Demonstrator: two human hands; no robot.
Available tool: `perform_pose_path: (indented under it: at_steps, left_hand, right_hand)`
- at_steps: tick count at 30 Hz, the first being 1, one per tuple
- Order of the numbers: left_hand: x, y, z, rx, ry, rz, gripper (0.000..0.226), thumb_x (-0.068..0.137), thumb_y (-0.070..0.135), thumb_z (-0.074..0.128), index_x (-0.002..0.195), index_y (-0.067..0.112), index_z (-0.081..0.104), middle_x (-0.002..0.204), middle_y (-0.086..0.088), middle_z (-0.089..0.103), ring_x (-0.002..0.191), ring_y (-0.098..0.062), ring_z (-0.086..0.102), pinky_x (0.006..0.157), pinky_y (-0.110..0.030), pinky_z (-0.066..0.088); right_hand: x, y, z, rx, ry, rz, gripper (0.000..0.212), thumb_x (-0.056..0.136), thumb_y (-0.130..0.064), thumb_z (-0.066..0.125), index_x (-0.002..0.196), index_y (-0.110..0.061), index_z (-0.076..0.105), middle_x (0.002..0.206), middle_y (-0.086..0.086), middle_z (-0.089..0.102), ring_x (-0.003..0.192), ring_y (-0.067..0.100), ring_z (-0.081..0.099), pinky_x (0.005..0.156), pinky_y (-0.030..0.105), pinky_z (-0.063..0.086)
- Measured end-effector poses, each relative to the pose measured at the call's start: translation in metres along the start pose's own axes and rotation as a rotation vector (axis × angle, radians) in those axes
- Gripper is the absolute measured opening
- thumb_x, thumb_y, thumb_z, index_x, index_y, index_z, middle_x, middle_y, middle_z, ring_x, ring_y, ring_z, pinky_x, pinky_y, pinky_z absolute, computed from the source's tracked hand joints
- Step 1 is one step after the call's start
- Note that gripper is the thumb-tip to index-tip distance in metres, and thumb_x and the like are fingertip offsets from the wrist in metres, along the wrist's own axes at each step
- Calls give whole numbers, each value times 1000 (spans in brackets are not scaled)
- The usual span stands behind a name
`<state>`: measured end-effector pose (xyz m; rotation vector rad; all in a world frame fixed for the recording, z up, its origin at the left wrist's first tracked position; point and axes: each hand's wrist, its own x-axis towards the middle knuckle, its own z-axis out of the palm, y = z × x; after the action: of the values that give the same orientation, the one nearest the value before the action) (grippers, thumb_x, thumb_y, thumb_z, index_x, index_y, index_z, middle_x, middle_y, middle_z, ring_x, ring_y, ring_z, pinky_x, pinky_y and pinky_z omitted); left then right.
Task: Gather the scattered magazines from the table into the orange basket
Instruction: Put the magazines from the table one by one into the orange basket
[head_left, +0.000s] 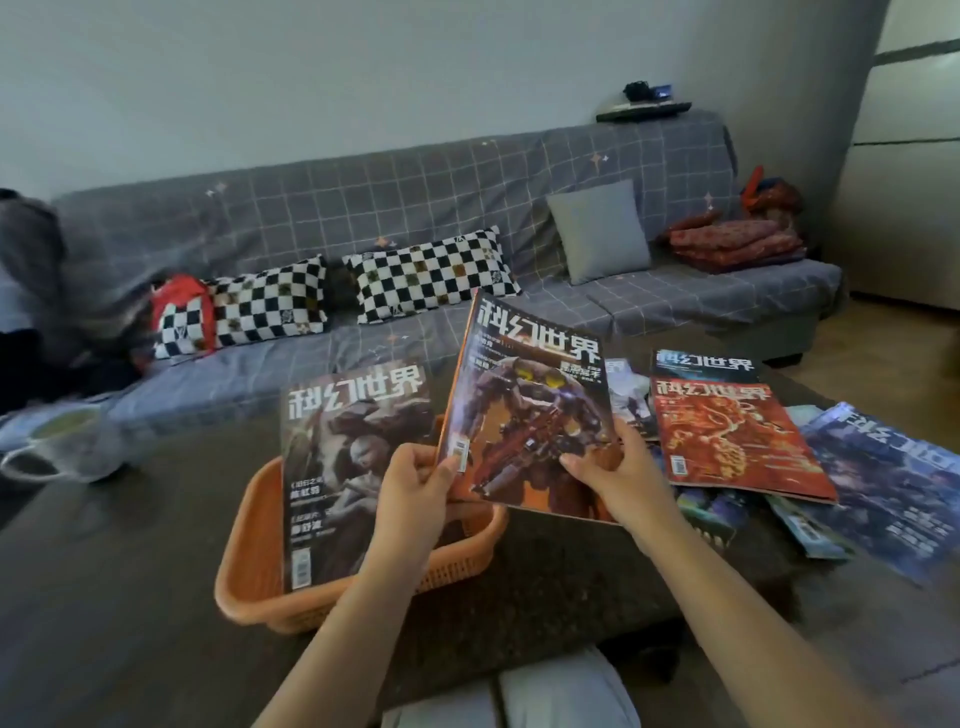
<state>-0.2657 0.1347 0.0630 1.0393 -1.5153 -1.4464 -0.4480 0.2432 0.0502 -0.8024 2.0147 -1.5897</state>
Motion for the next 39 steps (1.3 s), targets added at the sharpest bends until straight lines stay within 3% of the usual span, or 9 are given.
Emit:
perform_pose_path:
  at_steps: [2,12,16,19,28,32,34,36,39]
  left_hand:
    - [1,-3,-26,19,46,12,7,94,19,58,97,14,55,89,-8,72,73,-17,74,65,-41,61]
    - [0,-23,-114,-22,265,-22,7,95,17,57,96,12,53,92,-10,70,74,-20,74,61,-39,60]
    - [-3,-28,-131,229,340,51,9,93,22,61,87,23,54,84,-2,70,71,-19,72,63,-42,60]
    - [-3,-31,-141,466,320,62,10,88,31,66,85,28,57,83,6,68,74,-13,66,60,-33,54]
    - [4,-35,-142,741,259,6,49,91,32,60,136,17,49,136,-6,50,115,-23,56,96,-41,49]
    - [9,-33,-135,709,250,43,28,96,29,51,123,23,56,98,11,64,80,-5,62,71,-32,56]
    - [10,-38,-132,736,289,57,29,97,29,50,124,22,56,94,12,63,69,5,53,56,-15,43]
    - [8,-43,-130,766,305,31,32,97,29,49,127,19,54,97,8,66,67,1,54,50,-12,33]
    - [9,-47,-131,763,316,-21,35,96,32,51,127,15,53,97,4,67,73,-8,61,50,-17,37]
  right_hand:
    - [1,-8,25,-5,-48,-10,85,73,-34,77,142,-19,30,137,2,49,123,20,48,100,38,40]
    - [4,-27,127,-92,-204,-96,91,75,-31,76,146,-22,20,148,2,35,132,20,38,102,36,37]
    - [2,-21,145,-175,-218,-193,91,74,-28,77,146,-22,22,147,-2,36,130,15,40,106,40,39]
    - [1,-17,149,-310,-182,-292,87,74,-27,76,144,-24,25,143,-8,40,128,11,42,104,38,41]
    - [5,-12,151,-387,-187,-327,79,73,-26,76,140,-25,34,137,-10,44,126,11,44,101,35,42]
    - [7,-11,150,-416,-173,-295,74,72,-31,76,136,-27,38,137,-4,41,128,17,39,101,38,38]
    - [9,-11,150,-417,-224,-245,74,75,-34,74,138,-26,36,141,-4,38,129,16,39,101,35,38]
    - [9,-11,151,-367,-294,-184,72,78,-33,71,139,-28,32,139,-8,46,123,13,48,88,23,40]
    - [8,-9,150,-355,-306,-134,74,79,-31,70,141,-27,30,133,-9,52,117,10,50,71,11,31]
